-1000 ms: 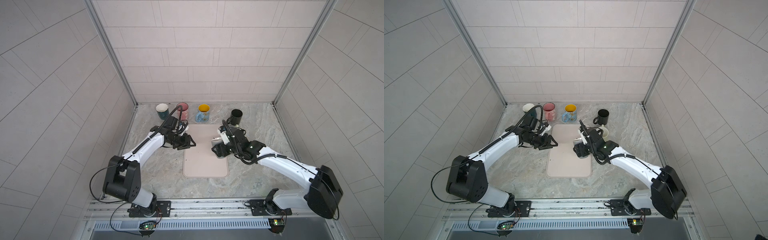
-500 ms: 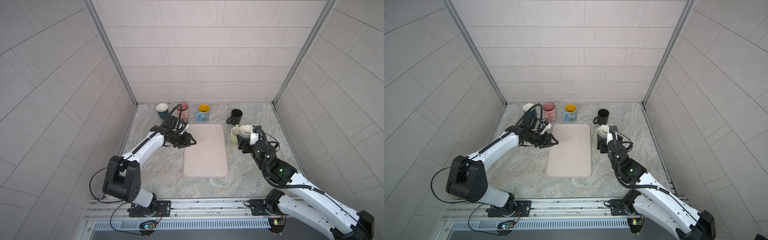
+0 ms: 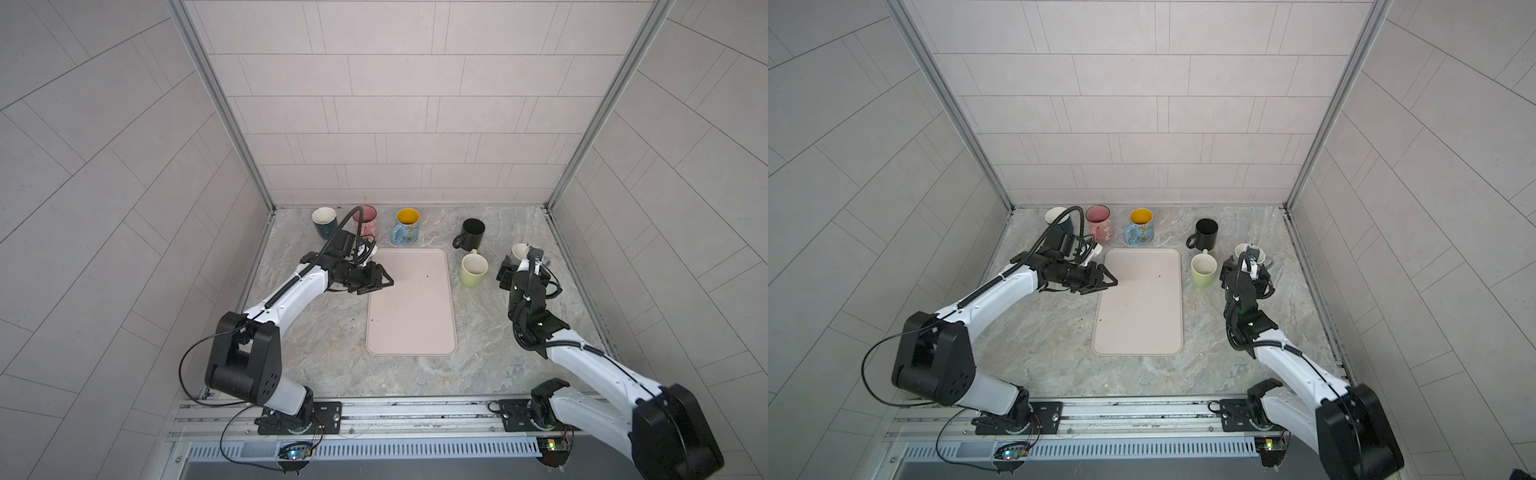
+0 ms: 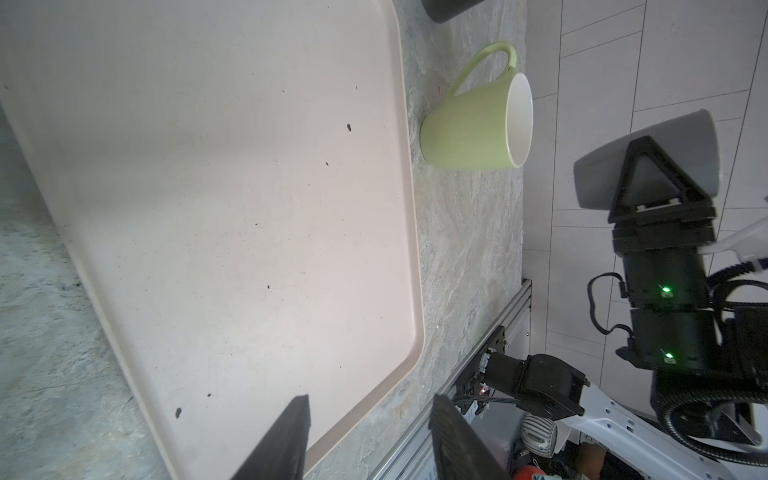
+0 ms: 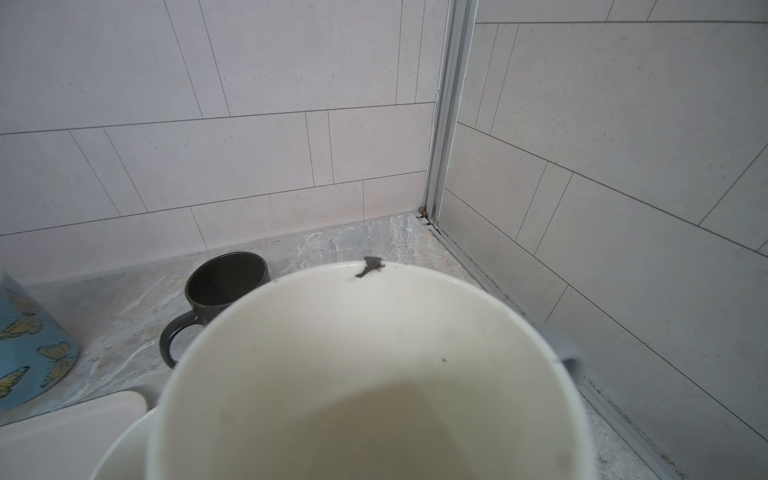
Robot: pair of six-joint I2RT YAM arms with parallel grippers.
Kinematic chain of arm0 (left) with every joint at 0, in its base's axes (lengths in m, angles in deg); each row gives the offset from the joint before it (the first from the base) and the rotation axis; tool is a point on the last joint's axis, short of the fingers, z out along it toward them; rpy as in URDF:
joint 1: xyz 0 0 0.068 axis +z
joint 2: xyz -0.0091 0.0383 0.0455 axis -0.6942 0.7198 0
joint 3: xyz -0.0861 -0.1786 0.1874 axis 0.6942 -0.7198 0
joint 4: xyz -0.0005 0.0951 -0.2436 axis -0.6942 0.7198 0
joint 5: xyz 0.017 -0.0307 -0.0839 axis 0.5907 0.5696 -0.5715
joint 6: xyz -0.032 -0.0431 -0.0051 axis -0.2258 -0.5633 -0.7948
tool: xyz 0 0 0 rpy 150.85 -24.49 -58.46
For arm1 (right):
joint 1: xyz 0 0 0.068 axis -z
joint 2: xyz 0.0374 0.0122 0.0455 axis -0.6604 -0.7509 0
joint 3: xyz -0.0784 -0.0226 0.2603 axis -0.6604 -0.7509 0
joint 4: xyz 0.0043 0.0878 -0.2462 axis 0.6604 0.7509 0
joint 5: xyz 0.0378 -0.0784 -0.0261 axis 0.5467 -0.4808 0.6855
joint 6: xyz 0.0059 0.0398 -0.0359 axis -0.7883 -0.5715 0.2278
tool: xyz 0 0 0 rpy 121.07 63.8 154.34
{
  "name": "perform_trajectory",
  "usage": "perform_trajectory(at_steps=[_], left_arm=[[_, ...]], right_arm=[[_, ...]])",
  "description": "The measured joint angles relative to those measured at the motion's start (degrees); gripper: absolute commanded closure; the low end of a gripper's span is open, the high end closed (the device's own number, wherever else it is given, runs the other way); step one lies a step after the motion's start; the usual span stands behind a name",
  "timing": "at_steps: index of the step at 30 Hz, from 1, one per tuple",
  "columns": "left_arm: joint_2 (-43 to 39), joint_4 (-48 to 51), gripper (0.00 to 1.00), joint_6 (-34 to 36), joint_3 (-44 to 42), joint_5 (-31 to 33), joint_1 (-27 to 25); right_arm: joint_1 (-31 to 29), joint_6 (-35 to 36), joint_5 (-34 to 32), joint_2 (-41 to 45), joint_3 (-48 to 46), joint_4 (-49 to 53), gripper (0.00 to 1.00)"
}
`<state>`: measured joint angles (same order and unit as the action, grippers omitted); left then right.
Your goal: Turn the mug right side up
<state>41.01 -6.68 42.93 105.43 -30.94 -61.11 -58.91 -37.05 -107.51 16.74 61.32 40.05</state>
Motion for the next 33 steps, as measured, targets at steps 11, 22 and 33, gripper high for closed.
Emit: perform_trajectory(at_steps=[11,22,33], left_arm=[[2.2,-1.4,0.47,-0.6,0.1,0.2,0.0],[5.6,-1.5,0.47,-1.4,2.0,0.8,0.0],[6.2,-1.6,0.47,-1.6,2.7,0.9,0.0]], right_arm=[[7.8,-0.2,-0.7,-26.7,2.8,-28.7,1.00],[11.2,-3.5,0.8,-39.0,8.0,-36.4,1.00],[12.5,-5.8,3.6,-40.9,11.8,-34.2,1.00]])
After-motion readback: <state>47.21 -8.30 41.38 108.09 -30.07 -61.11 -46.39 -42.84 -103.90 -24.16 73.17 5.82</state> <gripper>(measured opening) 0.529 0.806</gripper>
